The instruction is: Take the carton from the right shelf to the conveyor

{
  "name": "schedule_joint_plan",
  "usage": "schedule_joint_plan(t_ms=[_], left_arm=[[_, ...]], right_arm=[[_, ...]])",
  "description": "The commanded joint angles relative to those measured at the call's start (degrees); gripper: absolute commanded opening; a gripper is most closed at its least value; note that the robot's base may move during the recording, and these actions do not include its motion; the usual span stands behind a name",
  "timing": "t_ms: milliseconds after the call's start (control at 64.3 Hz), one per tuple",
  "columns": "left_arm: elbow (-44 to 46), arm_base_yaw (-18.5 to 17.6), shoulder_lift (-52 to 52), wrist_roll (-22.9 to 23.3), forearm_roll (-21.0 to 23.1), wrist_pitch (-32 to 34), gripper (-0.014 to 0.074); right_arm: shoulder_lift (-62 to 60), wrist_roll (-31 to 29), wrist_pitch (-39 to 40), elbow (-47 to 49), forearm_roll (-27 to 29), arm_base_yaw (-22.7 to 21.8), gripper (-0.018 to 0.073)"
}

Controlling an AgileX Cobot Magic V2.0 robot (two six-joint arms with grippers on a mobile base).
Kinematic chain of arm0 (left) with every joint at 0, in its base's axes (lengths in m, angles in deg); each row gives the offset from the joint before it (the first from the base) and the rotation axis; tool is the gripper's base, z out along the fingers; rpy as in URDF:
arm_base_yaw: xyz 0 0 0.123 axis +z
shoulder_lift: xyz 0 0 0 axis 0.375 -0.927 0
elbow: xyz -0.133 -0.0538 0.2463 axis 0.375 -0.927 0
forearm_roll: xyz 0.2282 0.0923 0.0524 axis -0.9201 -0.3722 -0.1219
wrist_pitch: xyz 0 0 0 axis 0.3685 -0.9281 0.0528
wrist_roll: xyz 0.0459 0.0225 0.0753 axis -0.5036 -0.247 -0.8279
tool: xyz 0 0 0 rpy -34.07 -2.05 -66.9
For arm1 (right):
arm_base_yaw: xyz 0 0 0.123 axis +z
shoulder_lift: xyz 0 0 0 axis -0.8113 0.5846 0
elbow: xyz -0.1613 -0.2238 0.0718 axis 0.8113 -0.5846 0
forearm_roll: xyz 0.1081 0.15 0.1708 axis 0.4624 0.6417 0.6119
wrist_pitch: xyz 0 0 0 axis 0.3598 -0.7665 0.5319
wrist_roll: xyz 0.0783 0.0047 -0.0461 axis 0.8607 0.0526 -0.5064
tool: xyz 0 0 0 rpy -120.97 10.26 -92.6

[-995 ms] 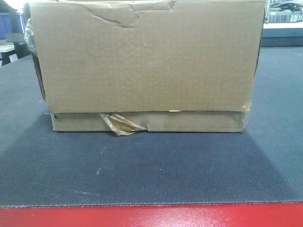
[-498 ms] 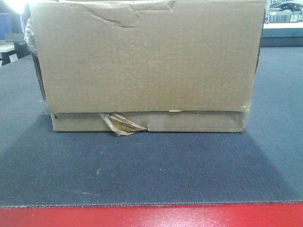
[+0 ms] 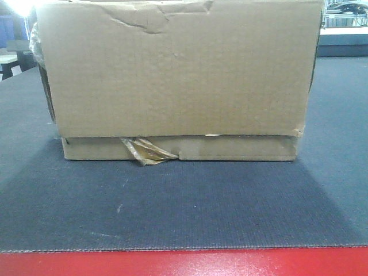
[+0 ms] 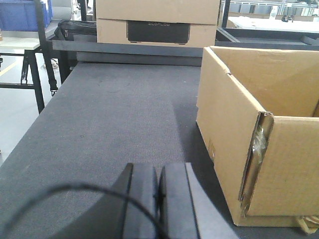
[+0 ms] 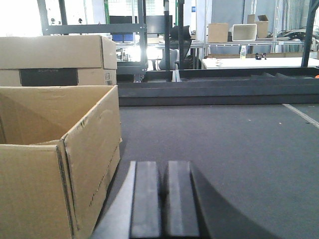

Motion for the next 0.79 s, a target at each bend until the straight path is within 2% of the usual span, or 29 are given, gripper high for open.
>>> schedule_joint_plan(t_ms=[0, 140, 233, 296, 467, 591, 653, 778], left_arm=[[0.0, 0.3, 0.3, -0.1, 0.1, 1.6, -0.0008], [0.0, 0.6, 0.5, -0.9, 0.2, 4.8, -0.0008], [-0.9, 2.2, 1.6, -9.4, 5.8, 5.1, -0.0008], [-2.0, 3.9, 2.3, -12.2, 7.5, 6.2, -0.0008], [-9.7, 8.3, 5.9, -12.2, 9.0, 15.3, -0.0008], [-17.9, 9.1, 9.1, -16.6, 15.1, 20.9, -0.0008], [-21.5, 9.1, 10.8, -18.2, 15.3, 23.7, -0.0008], [-26.8, 9.1, 13.2, -18.2, 15.3, 29.5, -0.0008]], right_arm=[[-0.4, -0.5, 1.2, -0.2, -0.9, -0.3, -0.0068], [-0.4, -0.5, 1.2, -0.2, -0.9, -0.3, -0.0068], [-0.4, -0.5, 1.2, -0.2, -0.9, -0.3, -0.0068], [-0.4, -0.5, 1.3, -0.2, -0.9, -0.3, -0.0068], [-0.4, -0.5, 1.3, -0.2, -0.9, -0.3, -0.0068], [-0.4, -0.5, 1.3, -0.2, -0.9, -0.3, -0.0068], [-0.4, -0.5, 1.3, -0.2, -0.9, -0.3, -0.0068], [-0.4, -0.5, 1.3, -0.2, -0.9, -0.3, -0.0068]])
